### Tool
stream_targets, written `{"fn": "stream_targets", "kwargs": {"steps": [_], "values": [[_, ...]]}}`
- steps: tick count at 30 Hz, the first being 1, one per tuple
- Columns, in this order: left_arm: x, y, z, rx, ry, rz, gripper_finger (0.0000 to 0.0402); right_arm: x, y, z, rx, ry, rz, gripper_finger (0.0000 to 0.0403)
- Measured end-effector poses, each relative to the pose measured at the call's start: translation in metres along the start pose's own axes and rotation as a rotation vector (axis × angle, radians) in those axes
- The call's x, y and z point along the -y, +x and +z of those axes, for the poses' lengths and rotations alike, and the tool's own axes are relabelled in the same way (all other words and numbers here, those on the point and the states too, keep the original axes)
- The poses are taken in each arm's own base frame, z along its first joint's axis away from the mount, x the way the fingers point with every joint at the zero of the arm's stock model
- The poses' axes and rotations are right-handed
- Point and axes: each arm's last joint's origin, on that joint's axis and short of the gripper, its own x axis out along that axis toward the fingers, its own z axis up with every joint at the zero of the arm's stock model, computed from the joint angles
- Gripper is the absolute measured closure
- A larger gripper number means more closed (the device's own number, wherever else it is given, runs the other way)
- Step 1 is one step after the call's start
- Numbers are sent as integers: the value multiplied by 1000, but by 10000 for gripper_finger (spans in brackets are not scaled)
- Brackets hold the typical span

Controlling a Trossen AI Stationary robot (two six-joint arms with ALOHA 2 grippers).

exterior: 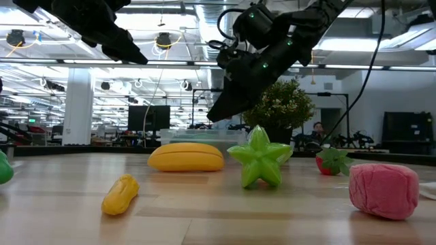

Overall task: Pick and placing Produce into tupperware
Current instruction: Put the green peas into the transparent container

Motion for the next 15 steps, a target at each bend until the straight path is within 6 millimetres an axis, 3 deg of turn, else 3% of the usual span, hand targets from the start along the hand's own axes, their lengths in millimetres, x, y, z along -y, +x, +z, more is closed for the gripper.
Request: {"fn": "stream_targets", "kwargs": {"steps": [7,15], "values": [[0,0,0,1,-1,0,145,-11,-21,10,17,-55,20,173],[3,3,-2,-30,-14,-67,145,-51,-76,15,-71,-166,111,172]]}}
